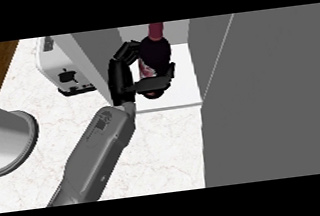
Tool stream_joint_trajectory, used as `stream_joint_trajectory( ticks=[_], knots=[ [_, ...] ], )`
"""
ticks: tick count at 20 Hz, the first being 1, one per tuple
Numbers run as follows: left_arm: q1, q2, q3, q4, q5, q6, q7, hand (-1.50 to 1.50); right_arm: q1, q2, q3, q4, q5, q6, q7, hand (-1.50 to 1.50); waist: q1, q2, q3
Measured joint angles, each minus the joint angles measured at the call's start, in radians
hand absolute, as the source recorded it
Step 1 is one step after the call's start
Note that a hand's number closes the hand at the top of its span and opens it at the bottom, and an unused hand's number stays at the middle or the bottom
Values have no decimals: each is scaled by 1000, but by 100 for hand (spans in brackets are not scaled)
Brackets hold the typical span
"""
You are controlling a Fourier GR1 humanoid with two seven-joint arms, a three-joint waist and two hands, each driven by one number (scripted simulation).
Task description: Pick up the wine, place it into the cabinet and close the cabinet
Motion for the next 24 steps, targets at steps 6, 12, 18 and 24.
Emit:
stream_joint_trajectory(
  ticks=[6,12,18,24],
  knots=[
    [-82,-3,49,162,26,-24,-69,150,-4,6,21,-2,-6,-2,16,-150,-7,1,0],
    [-166,-1,89,292,32,-16,-180,150,1,21,43,2,-3,-2,-8,-150,-14,3,0],
    [-259,6,150,434,46,-22,-264,150,25,27,60,5,0,10,-31,-150,-19,5,-1],
    [-315,-3,202,530,78,-54,-298,150,30,24,57,5,-2,16,-40,-150,-27,6,0]
  ],
)
